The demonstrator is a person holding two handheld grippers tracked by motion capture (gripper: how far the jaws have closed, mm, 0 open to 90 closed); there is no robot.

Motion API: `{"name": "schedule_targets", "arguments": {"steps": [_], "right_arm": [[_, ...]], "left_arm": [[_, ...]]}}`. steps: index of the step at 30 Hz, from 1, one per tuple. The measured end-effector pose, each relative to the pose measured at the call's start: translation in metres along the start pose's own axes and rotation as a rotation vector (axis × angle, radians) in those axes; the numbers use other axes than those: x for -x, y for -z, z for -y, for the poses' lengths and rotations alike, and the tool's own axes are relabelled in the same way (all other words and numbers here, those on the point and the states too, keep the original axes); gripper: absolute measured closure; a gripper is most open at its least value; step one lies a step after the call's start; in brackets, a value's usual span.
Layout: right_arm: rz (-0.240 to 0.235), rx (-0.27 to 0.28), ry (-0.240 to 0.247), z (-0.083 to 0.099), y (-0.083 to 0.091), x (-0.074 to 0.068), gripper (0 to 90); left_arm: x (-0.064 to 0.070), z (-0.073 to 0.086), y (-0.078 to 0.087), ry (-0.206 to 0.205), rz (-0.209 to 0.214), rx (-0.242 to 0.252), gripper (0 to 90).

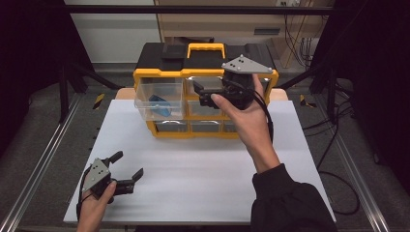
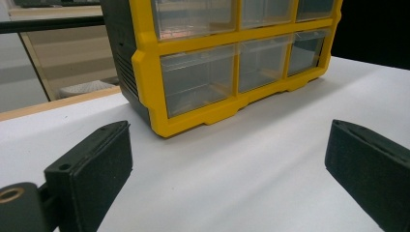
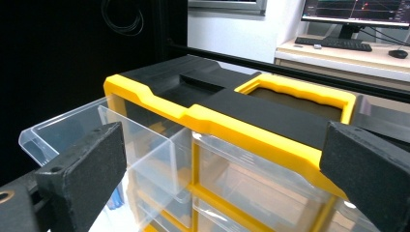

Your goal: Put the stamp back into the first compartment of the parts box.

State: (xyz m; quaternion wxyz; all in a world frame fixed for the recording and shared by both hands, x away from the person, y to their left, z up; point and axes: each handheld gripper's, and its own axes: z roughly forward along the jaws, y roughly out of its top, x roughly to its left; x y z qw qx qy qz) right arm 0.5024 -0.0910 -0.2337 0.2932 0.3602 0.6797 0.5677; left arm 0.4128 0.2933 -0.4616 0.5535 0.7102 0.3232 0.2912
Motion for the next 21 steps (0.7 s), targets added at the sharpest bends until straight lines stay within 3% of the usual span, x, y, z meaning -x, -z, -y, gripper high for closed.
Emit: {"name": "schedule_targets", "arguments": {"steps": [21], "right_arm": [[0.046,-0.017,-0.003,0.013,0.016,0.024,2.7]], "left_arm": [[-0.002,0.001,0.003,0.007,-0.017,-0.002,2.6]]}}
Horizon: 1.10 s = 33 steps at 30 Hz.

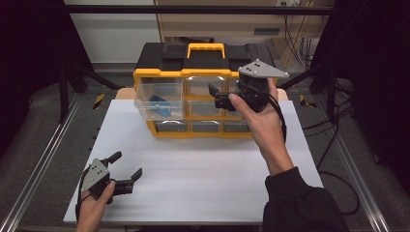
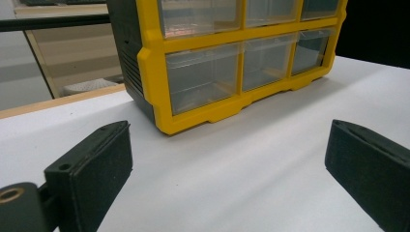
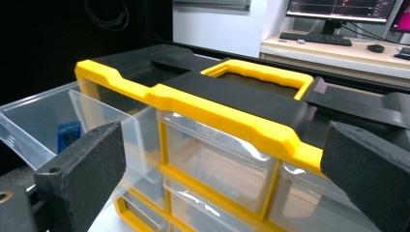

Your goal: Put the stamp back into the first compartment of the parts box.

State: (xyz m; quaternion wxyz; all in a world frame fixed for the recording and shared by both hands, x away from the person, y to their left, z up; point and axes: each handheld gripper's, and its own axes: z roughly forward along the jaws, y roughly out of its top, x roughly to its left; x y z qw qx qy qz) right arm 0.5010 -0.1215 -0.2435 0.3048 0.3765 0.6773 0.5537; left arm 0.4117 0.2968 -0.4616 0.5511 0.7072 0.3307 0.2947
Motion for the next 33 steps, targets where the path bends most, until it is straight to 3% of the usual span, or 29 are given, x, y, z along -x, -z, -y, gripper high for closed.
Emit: {"name": "schedule_targets", "arguments": {"steps": [19,33], "right_arm": [[0.046,0.000,0.005,0.009,0.026,0.023,2.5],[0.056,-0.006,-0.016,0.024,0.040,0.032,3.3]], "left_arm": [[0.000,0.000,0.000,0.001,-0.002,-0.001,2.6],[0.000,0.000,0.000,0.001,-0.003,0.000,2.6]]}}
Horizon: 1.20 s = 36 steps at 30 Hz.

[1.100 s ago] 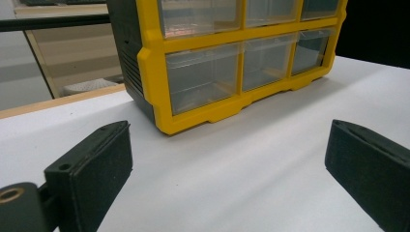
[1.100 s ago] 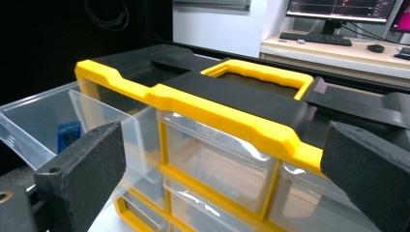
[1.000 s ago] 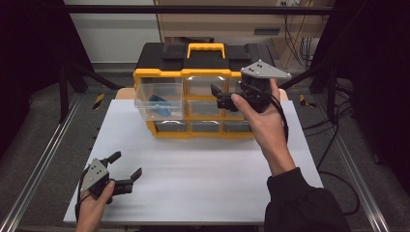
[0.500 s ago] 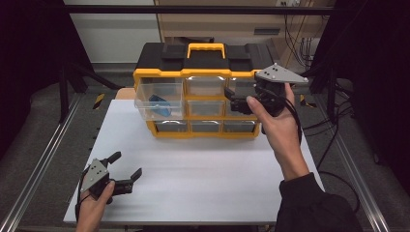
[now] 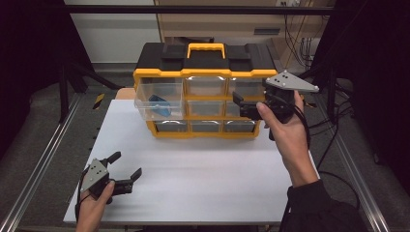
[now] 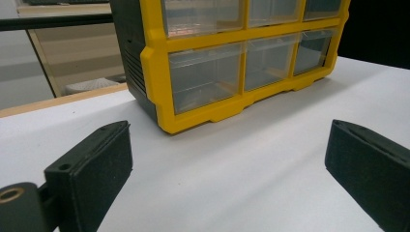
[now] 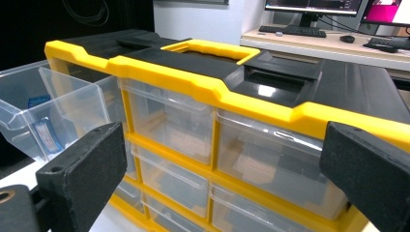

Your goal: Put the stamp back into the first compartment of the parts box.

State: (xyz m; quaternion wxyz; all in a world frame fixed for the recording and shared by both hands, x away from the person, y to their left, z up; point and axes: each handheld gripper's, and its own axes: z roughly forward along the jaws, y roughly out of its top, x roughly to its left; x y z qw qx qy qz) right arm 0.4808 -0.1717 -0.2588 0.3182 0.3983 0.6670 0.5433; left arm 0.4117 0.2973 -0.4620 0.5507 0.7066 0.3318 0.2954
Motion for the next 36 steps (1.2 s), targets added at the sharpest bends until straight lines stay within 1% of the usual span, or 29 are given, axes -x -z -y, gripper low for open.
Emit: {"name": "schedule_targets", "arguments": {"steps": [5,8,19,23,24,27,36], "right_arm": [[0.003,-0.001,-0.003,0.007,0.004,0.002,3.1],[0.009,-0.003,0.005,0.011,0.007,0.003,3.0],[0.021,-0.009,0.005,0.030,0.023,0.008,3.0],[0.021,-0.020,0.007,0.038,0.027,0.007,3.1],[0.021,-0.025,0.017,0.039,0.028,0.008,3.1],[0.025,-0.030,0.024,0.044,0.031,0.007,3.1],[0.019,-0.044,0.038,0.054,0.035,0.003,3.0]], "left_arm": [[0.001,0.000,0.002,-0.003,-0.004,0.005,2.6],[0.000,0.000,0.003,-0.003,-0.008,0.006,2.6],[0.002,0.000,0.002,-0.010,-0.011,-0.001,2.6],[0.002,0.000,0.001,-0.010,-0.010,-0.002,2.6],[0.002,0.000,0.001,-0.009,-0.010,-0.002,2.6],[0.002,0.000,0.001,-0.010,-0.010,-0.005,2.6],[0.002,0.000,0.001,-0.010,-0.011,-0.005,2.6]]}}
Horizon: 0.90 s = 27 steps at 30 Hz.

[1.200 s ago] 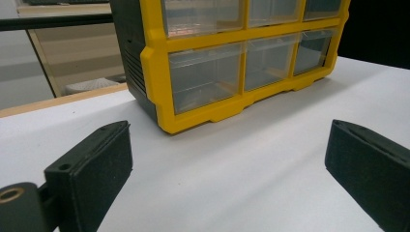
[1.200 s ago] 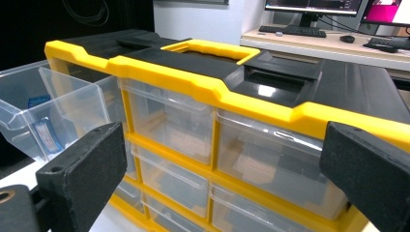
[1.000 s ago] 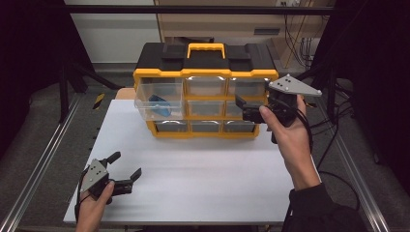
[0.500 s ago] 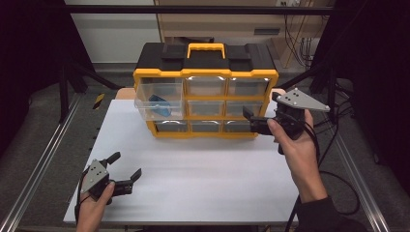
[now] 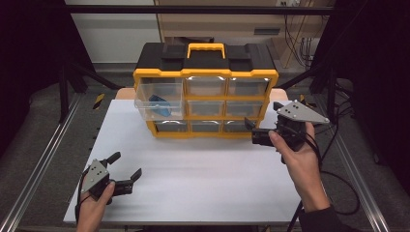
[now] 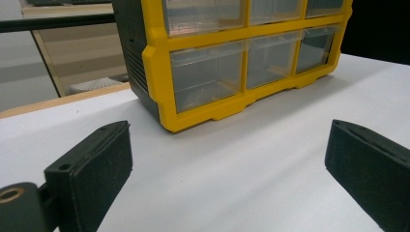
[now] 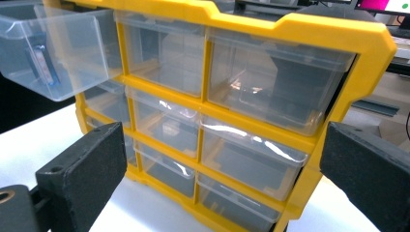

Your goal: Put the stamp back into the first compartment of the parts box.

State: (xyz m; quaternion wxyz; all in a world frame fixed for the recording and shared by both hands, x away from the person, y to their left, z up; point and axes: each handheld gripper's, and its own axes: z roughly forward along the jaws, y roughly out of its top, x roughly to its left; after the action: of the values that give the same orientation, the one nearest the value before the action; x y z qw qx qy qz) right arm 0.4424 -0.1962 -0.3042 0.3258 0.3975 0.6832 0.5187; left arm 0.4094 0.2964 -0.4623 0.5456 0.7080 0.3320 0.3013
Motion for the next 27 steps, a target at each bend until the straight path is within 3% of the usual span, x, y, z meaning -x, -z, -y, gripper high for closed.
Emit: {"name": "schedule_targets", "arguments": {"steps": [9,27], "right_arm": [[-0.006,-0.030,0.019,0.016,0.002,-0.006,3.0],[0.001,-0.077,-0.006,0.055,0.004,-0.003,3.3]], "left_arm": [[0.000,-0.001,0.001,-0.004,-0.003,0.013,2.7],[0.001,0.000,-0.002,-0.009,0.009,0.002,2.7]]}}
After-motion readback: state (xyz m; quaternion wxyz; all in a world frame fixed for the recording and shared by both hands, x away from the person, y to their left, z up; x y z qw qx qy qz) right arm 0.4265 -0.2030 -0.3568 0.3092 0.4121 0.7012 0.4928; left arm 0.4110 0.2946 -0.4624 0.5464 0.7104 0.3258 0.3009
